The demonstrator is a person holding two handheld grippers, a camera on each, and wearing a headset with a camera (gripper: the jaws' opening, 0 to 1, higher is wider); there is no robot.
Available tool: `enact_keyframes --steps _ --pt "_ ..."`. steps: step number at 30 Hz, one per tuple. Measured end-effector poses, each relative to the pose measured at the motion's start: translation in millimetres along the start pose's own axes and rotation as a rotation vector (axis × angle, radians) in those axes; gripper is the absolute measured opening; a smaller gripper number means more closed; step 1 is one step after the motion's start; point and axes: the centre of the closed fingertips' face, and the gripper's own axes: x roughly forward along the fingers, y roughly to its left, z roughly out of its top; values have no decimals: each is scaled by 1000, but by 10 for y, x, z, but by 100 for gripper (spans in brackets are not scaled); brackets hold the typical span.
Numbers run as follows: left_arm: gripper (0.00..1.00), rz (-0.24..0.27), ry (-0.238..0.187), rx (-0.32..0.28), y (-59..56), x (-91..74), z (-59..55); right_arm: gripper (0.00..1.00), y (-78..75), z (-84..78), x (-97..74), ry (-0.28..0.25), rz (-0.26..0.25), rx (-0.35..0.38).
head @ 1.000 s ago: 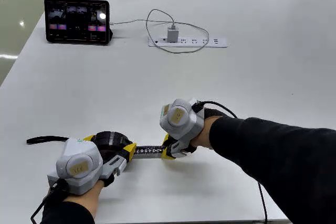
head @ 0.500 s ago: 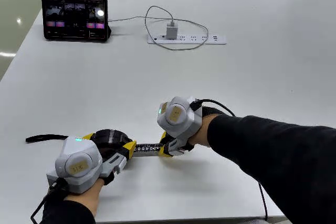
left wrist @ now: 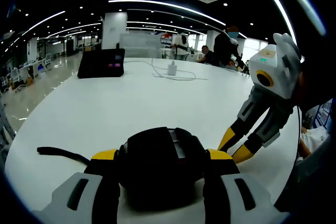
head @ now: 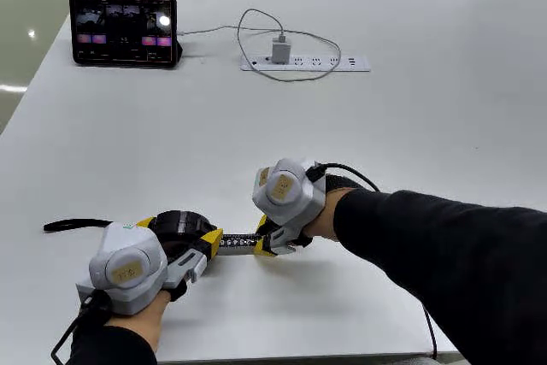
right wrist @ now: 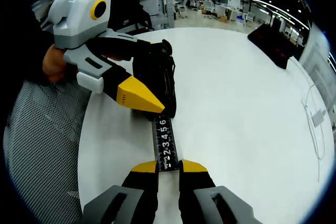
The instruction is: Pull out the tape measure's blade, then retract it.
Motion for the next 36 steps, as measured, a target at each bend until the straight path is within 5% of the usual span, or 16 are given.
enact_keyframes --steps 36 --pt "60 -6 -2 6 -7 -1 -1 11 28 187 118 -52 15 -8"
